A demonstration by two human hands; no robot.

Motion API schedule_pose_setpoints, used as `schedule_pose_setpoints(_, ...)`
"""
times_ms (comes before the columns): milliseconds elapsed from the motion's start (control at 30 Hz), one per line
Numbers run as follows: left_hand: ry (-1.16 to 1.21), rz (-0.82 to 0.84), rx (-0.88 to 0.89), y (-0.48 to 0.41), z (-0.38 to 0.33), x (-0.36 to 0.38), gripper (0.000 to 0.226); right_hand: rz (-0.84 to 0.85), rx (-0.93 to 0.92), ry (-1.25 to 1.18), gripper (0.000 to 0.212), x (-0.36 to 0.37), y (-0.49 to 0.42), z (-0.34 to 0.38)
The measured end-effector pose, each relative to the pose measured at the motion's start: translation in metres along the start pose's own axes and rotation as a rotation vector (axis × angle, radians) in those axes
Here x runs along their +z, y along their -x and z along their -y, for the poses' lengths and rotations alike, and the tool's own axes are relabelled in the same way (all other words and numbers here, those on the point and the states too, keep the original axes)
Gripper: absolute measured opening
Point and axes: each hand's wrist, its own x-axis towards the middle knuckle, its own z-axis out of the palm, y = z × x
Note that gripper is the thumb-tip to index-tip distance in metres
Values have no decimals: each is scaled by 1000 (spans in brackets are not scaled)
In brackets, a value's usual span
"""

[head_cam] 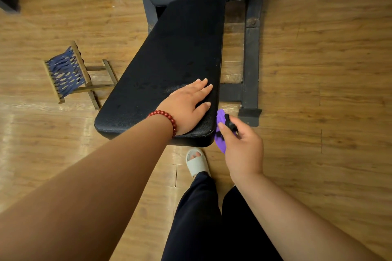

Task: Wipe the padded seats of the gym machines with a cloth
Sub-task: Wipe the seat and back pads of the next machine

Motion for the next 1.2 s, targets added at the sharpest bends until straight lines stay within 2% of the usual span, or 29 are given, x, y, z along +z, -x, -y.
schedule_pose_setpoints(167, 4, -13, 11, 1, -3, -1, 54, -65, 6, -3, 26, 15, -35, 4)
schedule_pose_setpoints(300, -6, -1, 15, 1, -1, 0, 55, -39, 48, -43, 22, 12, -31, 1)
schedule_pose_setpoints(433, -44, 32, -8, -1, 0, 1, 56, -3, 52, -105, 40, 6, -15, -4)
schedule_pose_setpoints(567, -39, 75, -14, -3, -1, -2, 56, -39, 44, -112, 27, 16, -36, 5)
schedule_pose_setpoints(667, 111, 64, -87, -11, -2, -13, 51, -55, 54, -130, 26, 21, -46, 9)
schedule_pose_setpoints(800, -51, -83, -55, -23, -3, -14, 49, -55, 71, -128, 32, 14, -25, 3)
schedule_pose_setpoints(1000, -72, 34, -57, -36, 2, -3, 56, -91, 76, -173, 32, 24, -45, 2)
schedule_pose_setpoints(1100, -81, 31, -55, -38, 3, -2, 56, -102, 85, -155, 24, 34, -72, 6)
schedule_pose_setpoints(1200, -78, 20, -50, -38, 4, -1, 56, -100, 123, -147, 29, 31, -67, 7)
